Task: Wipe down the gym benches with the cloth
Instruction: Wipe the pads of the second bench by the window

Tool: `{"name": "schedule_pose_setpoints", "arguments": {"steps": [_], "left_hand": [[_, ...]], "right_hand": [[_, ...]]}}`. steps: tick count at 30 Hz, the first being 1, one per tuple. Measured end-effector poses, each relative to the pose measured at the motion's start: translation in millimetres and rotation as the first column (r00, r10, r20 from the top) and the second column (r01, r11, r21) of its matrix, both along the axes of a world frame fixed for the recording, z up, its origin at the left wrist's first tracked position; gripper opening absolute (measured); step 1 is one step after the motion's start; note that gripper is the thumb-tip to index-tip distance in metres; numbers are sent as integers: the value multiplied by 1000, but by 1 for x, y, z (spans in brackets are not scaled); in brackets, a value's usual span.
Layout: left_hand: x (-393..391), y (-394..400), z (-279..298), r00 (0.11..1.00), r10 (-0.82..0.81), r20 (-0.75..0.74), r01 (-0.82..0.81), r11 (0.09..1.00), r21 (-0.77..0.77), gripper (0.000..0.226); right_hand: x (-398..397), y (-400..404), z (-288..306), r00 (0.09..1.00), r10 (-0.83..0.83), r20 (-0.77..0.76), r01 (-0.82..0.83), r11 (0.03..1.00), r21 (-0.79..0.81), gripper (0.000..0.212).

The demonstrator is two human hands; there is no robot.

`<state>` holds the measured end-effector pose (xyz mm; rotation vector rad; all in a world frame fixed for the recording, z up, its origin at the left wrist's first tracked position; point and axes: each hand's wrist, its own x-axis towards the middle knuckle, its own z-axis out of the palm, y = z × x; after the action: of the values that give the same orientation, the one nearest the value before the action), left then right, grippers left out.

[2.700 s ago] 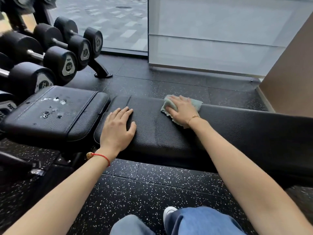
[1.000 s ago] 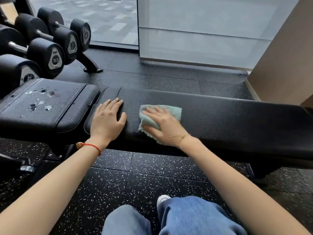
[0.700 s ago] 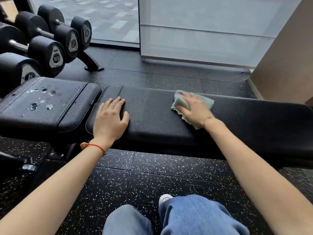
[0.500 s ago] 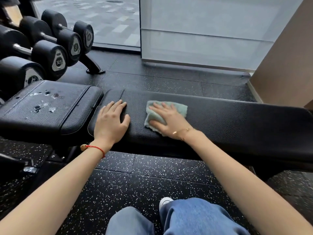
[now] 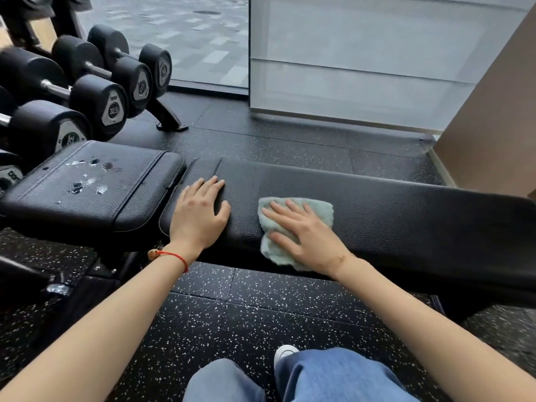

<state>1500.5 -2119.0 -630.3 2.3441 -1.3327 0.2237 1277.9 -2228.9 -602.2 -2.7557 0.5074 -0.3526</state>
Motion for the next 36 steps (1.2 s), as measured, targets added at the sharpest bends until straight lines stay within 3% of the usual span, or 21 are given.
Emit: {"name": "schedule_pose_setpoints", "arguments": {"steps": [2, 4, 6, 8, 11, 15, 17, 19, 23, 26, 29, 31, 36], "left_hand": [[-1, 0, -1, 1000, 3, -5, -3, 1000, 3, 66], [-3, 0, -1, 1000, 10, -17, -10, 1000, 7, 63], [-4, 0, 1, 1000, 11, -24, -11, 1000, 6, 63], [-2, -1, 2, 999, 10, -33, -11, 1000, -5, 62], [0, 0, 3, 999, 6, -41, -7, 1000, -14, 62], [-2, 2, 3, 999, 1, -48, -1, 1000, -6, 62], [-3, 3, 4, 998, 5, -59, -6, 1000, -7, 62], [-3, 2, 5, 998, 7, -64, -8, 1000, -9, 62], [-1, 2, 8, 996, 6, -84, -14, 996, -89, 56], [-3, 2, 8, 994, 39, -105, -56, 985, -163, 51], [-6, 4, 7, 988, 102, -111, -125, 967, -221, 46], [-6, 5, 8, 987, 116, -110, -140, 959, -247, 44], [-3, 6, 10, 988, 95, -121, -120, 968, -220, 47]], "right_hand": [[-31, -10, -3, 1000, -17, 9, 17, 1000, 5, 57], [-35, -44, -3, 983, -185, 13, 184, 981, 59, 58], [-14, -76, 1, 937, -345, -57, 348, 937, 38, 54], [18, -77, 2, 916, -383, -123, 381, 924, -38, 54], [42, -34, 0, 975, -196, -109, 193, 981, -35, 54], [9, 2, -1, 998, 58, -35, -59, 998, -6, 54], [4, -11, -2, 998, 57, -20, -57, 998, 22, 51], [23, -36, -1, 998, -50, -28, 52, 997, 52, 48], [103, -68, 6, 965, -226, -131, 224, 974, -27, 51], [133, -46, 4, 991, -70, -111, 68, 997, -27, 52], [101, -17, 2, 979, 200, -30, -200, 980, 16, 52], [73, -18, 0, 960, 281, 10, -281, 959, 36, 51], [106, -76, 5, 998, 52, -40, -49, 996, 78, 49]]}}
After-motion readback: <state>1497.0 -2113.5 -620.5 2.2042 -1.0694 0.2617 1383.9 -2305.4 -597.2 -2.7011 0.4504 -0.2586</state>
